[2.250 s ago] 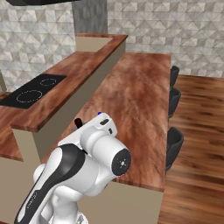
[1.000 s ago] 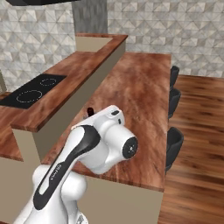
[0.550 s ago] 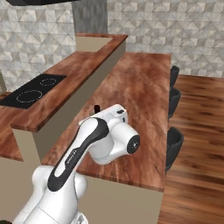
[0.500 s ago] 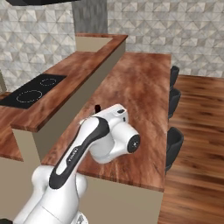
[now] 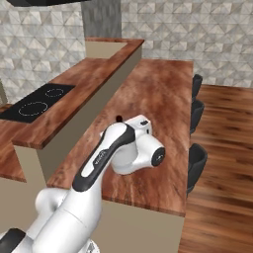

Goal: Move the drinks to the dining counter.

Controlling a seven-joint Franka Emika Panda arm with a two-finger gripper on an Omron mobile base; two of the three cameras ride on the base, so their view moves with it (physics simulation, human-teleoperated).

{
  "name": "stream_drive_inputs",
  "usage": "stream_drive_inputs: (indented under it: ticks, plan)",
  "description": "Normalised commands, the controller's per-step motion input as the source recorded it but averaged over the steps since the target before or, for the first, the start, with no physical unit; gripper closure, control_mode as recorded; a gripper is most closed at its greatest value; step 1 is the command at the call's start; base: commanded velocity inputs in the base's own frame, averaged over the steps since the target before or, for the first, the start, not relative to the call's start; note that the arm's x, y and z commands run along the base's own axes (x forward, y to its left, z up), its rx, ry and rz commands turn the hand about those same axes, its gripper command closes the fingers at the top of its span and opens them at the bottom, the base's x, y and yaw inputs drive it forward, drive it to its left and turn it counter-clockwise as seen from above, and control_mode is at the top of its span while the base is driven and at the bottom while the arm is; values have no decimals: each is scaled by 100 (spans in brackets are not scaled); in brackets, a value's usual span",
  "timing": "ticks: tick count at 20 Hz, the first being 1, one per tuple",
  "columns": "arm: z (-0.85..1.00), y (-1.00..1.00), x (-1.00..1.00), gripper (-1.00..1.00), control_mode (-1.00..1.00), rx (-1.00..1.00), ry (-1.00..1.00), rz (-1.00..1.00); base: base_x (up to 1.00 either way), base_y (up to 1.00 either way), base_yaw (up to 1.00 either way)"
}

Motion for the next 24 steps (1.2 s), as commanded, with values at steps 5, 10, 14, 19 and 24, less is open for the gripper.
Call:
stream_drive_inputs:
  ticks: [5, 10, 14, 19, 24]
  plan:
    - [-29, -1, 38, 100, -100, -2, 0, 0, 0, 0, 0]
    - [-31, 0, 45, 100, -100, -5, -4, -3, 0, 0, 0]
    - [-16, 0, 44, 100, -100, -2, -2, -4, 0, 0, 0]
    - [-14, 0, 46, 100, -100, 0, 0, -5, 0, 0, 0]
    - [-18, 0, 42, 100, -100, 0, 0, -3, 0, 0, 0]
